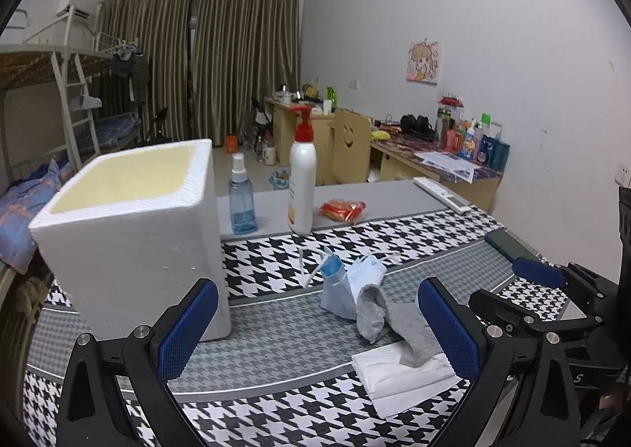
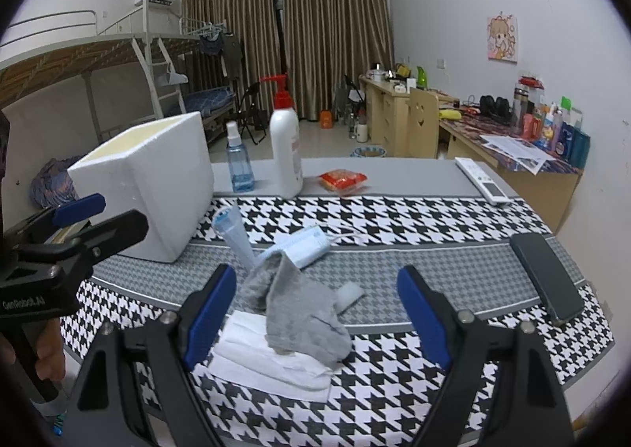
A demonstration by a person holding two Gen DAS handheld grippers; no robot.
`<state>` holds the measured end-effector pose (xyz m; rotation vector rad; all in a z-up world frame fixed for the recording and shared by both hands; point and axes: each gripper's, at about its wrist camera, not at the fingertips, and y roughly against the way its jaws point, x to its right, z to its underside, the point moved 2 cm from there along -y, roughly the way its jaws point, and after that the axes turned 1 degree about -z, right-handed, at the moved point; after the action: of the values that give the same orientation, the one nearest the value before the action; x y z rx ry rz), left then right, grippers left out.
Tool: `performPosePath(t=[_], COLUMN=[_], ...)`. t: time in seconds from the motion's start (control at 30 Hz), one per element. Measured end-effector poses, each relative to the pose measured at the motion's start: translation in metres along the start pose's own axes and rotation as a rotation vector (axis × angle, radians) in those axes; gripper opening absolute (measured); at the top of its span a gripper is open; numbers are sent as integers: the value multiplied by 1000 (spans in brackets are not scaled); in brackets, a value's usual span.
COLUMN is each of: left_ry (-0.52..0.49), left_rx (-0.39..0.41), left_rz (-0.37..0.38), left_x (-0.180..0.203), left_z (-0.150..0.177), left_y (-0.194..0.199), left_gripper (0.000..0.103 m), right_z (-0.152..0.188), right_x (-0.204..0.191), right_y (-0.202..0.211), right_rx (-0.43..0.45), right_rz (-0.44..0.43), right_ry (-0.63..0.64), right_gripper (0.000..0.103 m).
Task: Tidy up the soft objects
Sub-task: 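Withdraw both tools from the box back toward the table items, then reach the left tool to the blue face mask while the right tool reaches the grey sock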
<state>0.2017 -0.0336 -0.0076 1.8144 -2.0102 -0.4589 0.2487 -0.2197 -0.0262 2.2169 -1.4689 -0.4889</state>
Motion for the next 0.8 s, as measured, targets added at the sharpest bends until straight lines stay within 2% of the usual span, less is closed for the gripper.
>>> performPosePath(t=[0.47,0.67,0.8], left_ry=[35,7,52], left_rx=[-105,-126,-142], left_rz=[-2,-1,-3], left_x=[0,8,0], left_z=[9,12,12], left_y=[-46,-60,-69], left_gripper=[102,102,101], right_z=[13,16,20], right_x=[9,12,15], right_y=[-31,-39,-45], right_rx=[-85,-113,-132], right_rz=[-42,-54,-64], right_ry=[-5,-7,-11], right_gripper=[87,87,87])
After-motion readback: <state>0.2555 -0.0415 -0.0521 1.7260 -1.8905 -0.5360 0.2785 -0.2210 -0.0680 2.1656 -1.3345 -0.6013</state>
